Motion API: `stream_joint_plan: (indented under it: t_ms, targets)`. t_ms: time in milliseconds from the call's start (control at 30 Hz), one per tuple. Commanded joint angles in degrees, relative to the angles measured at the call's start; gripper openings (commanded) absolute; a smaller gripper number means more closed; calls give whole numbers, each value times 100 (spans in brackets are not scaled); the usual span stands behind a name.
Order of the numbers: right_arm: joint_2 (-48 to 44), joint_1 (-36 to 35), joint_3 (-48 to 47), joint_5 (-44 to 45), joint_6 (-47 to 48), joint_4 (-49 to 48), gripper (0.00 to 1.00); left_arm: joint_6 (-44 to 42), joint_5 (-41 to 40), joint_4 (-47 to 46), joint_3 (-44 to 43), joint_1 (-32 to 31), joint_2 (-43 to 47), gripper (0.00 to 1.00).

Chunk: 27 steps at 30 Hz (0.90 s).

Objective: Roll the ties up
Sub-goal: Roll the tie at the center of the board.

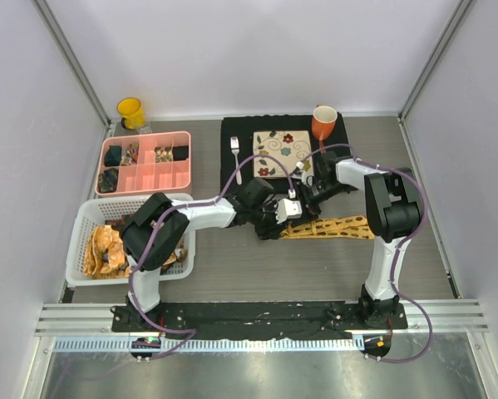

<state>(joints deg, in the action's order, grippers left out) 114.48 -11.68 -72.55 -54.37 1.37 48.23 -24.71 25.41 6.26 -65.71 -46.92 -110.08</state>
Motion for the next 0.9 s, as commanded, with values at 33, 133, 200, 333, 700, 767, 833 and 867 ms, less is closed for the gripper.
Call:
stream_joint_plan:
  t_ms: [33, 133, 200, 333, 700, 767, 833, 867]
  targets:
    - [39, -273, -13, -30, -268, -348, 52, -148, -475, 587, 6, 51, -286, 35]
    - [284, -282, -83, 233, -295, -507, 45, -131, -440, 595, 15, 51, -268, 36]
    - [434, -264, -145, 479, -173, -516, 26, -131, -423, 613, 15, 51, -259, 38]
    - [620, -115, -110, 682, -33, -490, 1, -104, -353, 613, -20, 77, -207, 41]
    - [427, -27, 241, 1665, 514, -647, 1, 352, 297, 51, -293, 156, 127, 72]
    - [383, -18, 329, 1991, 523, -727, 1, 510, 368, -133, -284, 156, 154, 74]
    - [348, -1, 373, 2245, 470, -806, 1, 598, 421, -300, -267, 148, 163, 75]
    - [330, -9, 374, 2299, 435, -832, 1, 608, 525, -362, -241, 156, 163, 77]
